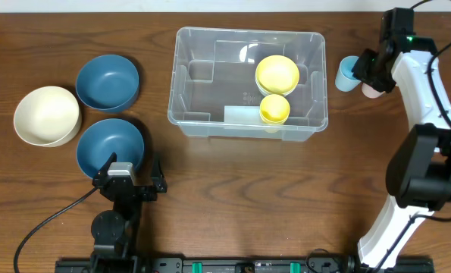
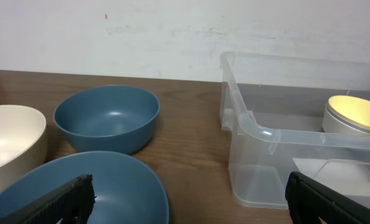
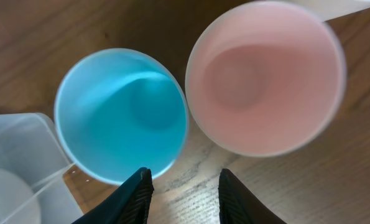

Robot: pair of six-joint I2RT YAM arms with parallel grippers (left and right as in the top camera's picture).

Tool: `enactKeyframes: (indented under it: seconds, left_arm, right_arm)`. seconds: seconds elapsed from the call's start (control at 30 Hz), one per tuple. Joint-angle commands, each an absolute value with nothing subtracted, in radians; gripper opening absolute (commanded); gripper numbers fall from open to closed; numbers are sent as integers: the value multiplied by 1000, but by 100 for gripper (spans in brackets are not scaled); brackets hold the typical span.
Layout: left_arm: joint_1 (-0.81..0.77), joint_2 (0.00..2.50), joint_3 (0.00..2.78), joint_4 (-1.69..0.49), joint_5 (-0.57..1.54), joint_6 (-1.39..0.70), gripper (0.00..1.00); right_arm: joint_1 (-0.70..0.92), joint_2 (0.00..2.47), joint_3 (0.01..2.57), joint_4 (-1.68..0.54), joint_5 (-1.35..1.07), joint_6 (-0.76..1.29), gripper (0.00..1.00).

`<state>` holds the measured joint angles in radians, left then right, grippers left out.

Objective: Pack container
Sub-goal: 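Move right gripper to the light blue cup and grasp it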

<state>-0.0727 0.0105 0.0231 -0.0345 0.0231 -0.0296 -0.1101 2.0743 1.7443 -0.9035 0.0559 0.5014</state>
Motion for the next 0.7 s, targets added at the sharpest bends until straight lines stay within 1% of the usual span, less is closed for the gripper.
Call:
enactKeyframes:
  seconds: [0.0, 0.13, 0.17, 0.47, 0.67]
  left_arm:
    - [-68, 5, 4, -71, 14, -36, 98]
    - [-68, 5, 4, -71, 14, -36, 98]
    - [-68, 5, 4, -71, 14, -36, 98]
    - [-68, 5, 4, -71, 14, -36, 98]
    - [-68, 5, 4, -71, 14, -36, 98]
  right_arm:
    - [-113, 2127, 1750, -900, 52, 527, 36]
    - [-109, 2162, 1750, -893, 52, 528, 34]
    - [-109, 2166, 1750, -892, 52, 530, 31]
    - [-109, 2168, 1750, -882, 52, 535, 1]
    - [-109, 2140, 1753, -899, 21, 533, 1]
